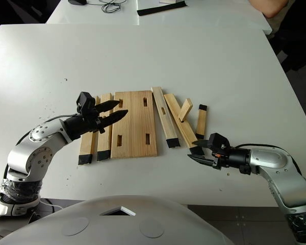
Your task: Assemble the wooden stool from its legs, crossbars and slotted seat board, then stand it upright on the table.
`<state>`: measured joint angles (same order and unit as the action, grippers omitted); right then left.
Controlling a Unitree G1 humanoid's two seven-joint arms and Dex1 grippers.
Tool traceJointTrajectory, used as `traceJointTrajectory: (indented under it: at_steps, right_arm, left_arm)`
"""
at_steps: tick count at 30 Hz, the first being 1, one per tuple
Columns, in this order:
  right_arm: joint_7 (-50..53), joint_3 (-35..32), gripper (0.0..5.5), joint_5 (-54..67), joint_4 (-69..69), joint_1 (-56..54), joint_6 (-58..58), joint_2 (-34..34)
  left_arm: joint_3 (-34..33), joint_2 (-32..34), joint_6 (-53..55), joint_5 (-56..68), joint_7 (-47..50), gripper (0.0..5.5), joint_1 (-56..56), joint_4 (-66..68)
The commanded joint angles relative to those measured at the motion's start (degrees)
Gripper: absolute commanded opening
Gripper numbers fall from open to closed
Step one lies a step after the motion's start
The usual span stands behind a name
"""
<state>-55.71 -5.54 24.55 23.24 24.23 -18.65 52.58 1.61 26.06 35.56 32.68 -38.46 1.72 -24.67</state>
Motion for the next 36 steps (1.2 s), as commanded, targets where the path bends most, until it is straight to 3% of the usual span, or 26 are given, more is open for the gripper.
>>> traceJointTrajectory:
  at_steps: [1, 5, 19, 36]
  right_arm:
    - [6.8, -6.1, 2.62, 2.8, 6.8, 1.8, -5.0, -3.5]
    - [10.8, -8.9, 3.2, 3.1, 12.3, 6.4, -7.5, -6.4]
    - [20.3, -1.8, 3.2, -5.5, 17.0, 12.1, -8.7, -12.9]
    - [24.5, 0.9, 3.2, -12.6, 14.3, 16.1, -5.8, -17.4]
  left_arm:
    - [-1.2, -0.1, -0.2, 0.4, 1.4, 2.7, 1.7, -1.6]
    - [-2.3, -0.3, -0.4, 0.5, 2.4, 2.7, 3.6, -2.9]
    - [-2.9, -1.8, -0.7, 0.4, 5.0, 2.7, 5.6, -5.0]
    - [-3.6, -1.9, -0.4, 0.8, 5.4, 2.7, 5.0, -4.4]
